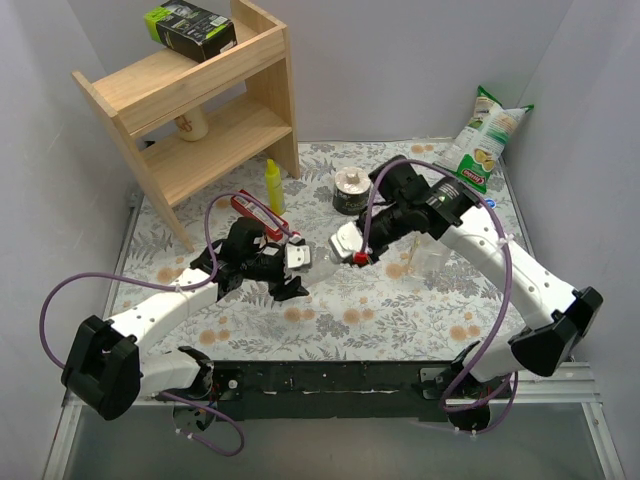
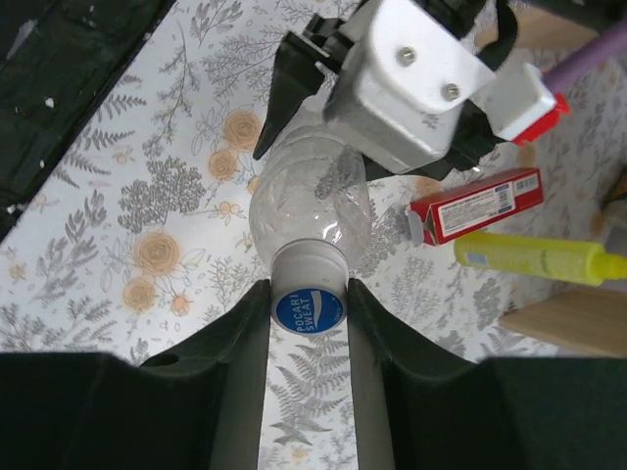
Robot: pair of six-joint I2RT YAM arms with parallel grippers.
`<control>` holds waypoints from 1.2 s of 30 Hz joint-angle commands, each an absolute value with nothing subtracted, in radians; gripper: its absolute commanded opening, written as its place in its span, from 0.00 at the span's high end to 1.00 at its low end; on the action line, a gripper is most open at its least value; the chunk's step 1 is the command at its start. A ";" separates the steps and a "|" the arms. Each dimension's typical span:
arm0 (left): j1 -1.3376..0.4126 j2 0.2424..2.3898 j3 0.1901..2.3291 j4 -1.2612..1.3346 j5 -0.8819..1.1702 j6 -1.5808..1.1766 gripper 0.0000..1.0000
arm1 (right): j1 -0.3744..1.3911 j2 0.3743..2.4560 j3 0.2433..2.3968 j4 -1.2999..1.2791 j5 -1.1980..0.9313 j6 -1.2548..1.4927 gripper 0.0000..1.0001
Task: Screw on the bottle caps
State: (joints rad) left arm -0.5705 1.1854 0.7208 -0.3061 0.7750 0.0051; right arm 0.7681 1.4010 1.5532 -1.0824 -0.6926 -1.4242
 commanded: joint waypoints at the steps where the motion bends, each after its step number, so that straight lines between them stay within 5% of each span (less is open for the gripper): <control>1: -0.577 1.137 0.715 -0.105 0.601 -0.162 1.00 | 0.755 1.515 1.702 -1.088 -0.741 -1.055 0.92; 5: -0.586 1.129 0.716 0.041 0.450 -0.209 1.00 | 0.674 1.754 1.847 -1.169 -0.933 -0.565 0.99; 7: -0.589 1.143 0.729 0.046 0.413 -0.212 1.00 | 0.609 1.773 1.670 -1.076 -1.026 -0.205 0.99; 10: -0.592 1.163 0.733 0.026 0.368 -0.204 1.00 | 0.560 1.793 1.530 -0.960 -1.291 -0.026 0.99; 11: -0.592 1.166 0.730 0.020 0.359 -0.207 1.00 | 0.551 1.798 1.566 -0.963 -1.337 -0.056 0.91; 12: -0.592 1.169 0.726 0.014 0.356 -0.207 1.00 | 0.539 1.799 1.607 -0.953 -1.344 -0.073 0.55; 13: -0.591 1.163 0.721 0.006 0.360 -0.207 1.00 | 0.503 1.807 1.658 -0.924 -1.350 -0.093 0.39; 15: -0.591 1.151 0.704 -0.034 0.402 -0.195 1.00 | 0.457 1.815 1.863 -0.930 -1.313 -0.207 0.16; 17: -0.591 1.132 0.690 -0.072 0.448 -0.183 1.00 | 0.411 1.810 2.013 -1.006 -1.243 -0.433 0.11; 20: -0.591 1.124 0.698 -0.170 0.583 -0.109 1.00 | 0.423 1.746 2.042 -1.196 -1.134 -0.889 0.09; 25: -0.591 1.141 0.724 -0.282 0.725 -0.032 1.00 | 0.532 1.522 1.763 -1.253 -0.982 -1.291 0.13; 36: -0.591 1.127 0.746 -0.340 0.769 0.072 1.00 | 0.693 1.354 1.540 -1.063 -0.762 -1.471 0.36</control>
State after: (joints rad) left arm -0.5911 1.1522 0.7128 -0.2996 0.7219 0.0051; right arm 0.6720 1.3598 1.5295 -1.1313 -0.8246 -1.3785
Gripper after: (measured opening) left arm 0.519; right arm 0.672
